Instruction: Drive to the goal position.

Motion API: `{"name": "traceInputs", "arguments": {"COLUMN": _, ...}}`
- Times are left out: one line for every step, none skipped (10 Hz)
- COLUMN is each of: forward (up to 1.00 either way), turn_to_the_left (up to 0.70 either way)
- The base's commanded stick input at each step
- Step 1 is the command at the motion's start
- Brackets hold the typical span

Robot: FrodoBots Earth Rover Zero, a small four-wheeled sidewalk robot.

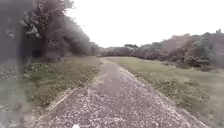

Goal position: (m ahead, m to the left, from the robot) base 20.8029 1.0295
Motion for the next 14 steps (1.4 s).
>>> {"name": "traceInputs", "arguments": {"forward": 0.85, "turn_to_the_left": 0.01}}
{"name": "traceInputs", "arguments": {"forward": 0.85, "turn_to_the_left": 0.01}}
{"name": "traceInputs", "arguments": {"forward": 0.85, "turn_to_the_left": 0.01}}
{"name": "traceInputs", "arguments": {"forward": 0.85, "turn_to_the_left": 0.01}}
{"name": "traceInputs", "arguments": {"forward": 0.85, "turn_to_the_left": 0.01}}
{"name": "traceInputs", "arguments": {"forward": 0.85, "turn_to_the_left": 0.01}}
{"name": "traceInputs", "arguments": {"forward": 0.85, "turn_to_the_left": 0.01}}
{"name": "traceInputs", "arguments": {"forward": 0.85, "turn_to_the_left": 0.01}}
{"name": "traceInputs", "arguments": {"forward": 0.85, "turn_to_the_left": 0.01}}
{"name": "traceInputs", "arguments": {"forward": 0.85, "turn_to_the_left": 0.01}}
{"name": "traceInputs", "arguments": {"forward": 0.85, "turn_to_the_left": 0.01}}
{"name": "traceInputs", "arguments": {"forward": 0.85, "turn_to_the_left": 0.01}}
{"name": "traceInputs", "arguments": {"forward": 0.85, "turn_to_the_left": 0.01}}
{"name": "traceInputs", "arguments": {"forward": 0.85, "turn_to_the_left": 0.01}}
